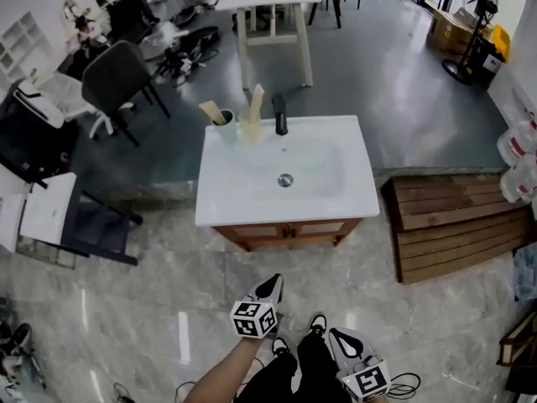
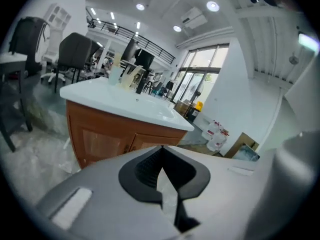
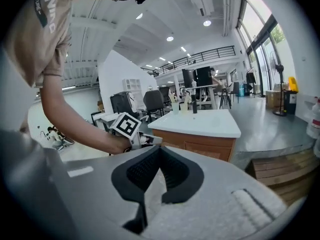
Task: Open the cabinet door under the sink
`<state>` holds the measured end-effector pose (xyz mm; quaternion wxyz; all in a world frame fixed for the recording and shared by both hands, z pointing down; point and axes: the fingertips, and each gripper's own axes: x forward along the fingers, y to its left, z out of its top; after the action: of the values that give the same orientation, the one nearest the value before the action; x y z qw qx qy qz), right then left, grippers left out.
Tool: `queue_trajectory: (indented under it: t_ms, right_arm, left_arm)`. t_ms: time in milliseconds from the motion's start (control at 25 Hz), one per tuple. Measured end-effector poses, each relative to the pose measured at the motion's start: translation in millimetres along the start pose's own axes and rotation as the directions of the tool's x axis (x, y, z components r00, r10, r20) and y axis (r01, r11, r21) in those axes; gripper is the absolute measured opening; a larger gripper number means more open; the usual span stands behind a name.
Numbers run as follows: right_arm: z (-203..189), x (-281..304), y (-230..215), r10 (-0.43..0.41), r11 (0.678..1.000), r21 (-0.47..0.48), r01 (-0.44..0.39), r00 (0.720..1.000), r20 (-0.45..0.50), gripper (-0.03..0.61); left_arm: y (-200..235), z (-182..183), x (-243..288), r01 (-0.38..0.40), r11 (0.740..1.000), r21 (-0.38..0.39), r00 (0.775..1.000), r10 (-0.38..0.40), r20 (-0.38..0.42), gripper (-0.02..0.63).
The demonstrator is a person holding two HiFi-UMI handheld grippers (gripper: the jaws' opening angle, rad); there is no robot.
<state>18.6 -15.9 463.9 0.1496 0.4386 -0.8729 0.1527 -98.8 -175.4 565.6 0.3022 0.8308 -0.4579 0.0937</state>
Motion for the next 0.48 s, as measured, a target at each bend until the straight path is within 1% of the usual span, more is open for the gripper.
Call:
queue_trajectory:
  t_ms: [80,160,280,360,480]
  right_arm:
    - [-18,16,-13,0.05,0.999,0.002,-0.05,0.998,-0.041,0.002]
    - [-30,35,-31,0.075,0.997,0.008,-0.074,0.995,-0.062,0.002]
    - [-45,72,-54,0.091,0.996,-0.009,-0.092,0.992,-0.082,0.002]
    - [-56,101,-67,0.099,0.994,-0.033,-0.102,0.991,-0.089,0.002]
    - [-73,141,-78,0.111,0.987,-0.101,-0.123,0.987,-0.114,0.002]
  left_arm:
    - [18,-15,30,-0.018,0.997,-0.07,1.0,0.019,0.007,0.018]
    - [39,-25,60,-0.046,0.992,-0.115,0.999,0.047,0.013,0.018]
    - [71,-38,96,-0.096,0.986,-0.138,0.995,0.098,0.009,0.018]
    - [90,-51,113,-0.135,0.976,-0.169,0.99,0.138,0.005,0.018]
    - [111,-67,134,-0.174,0.965,-0.195,0.984,0.179,0.006,0.018]
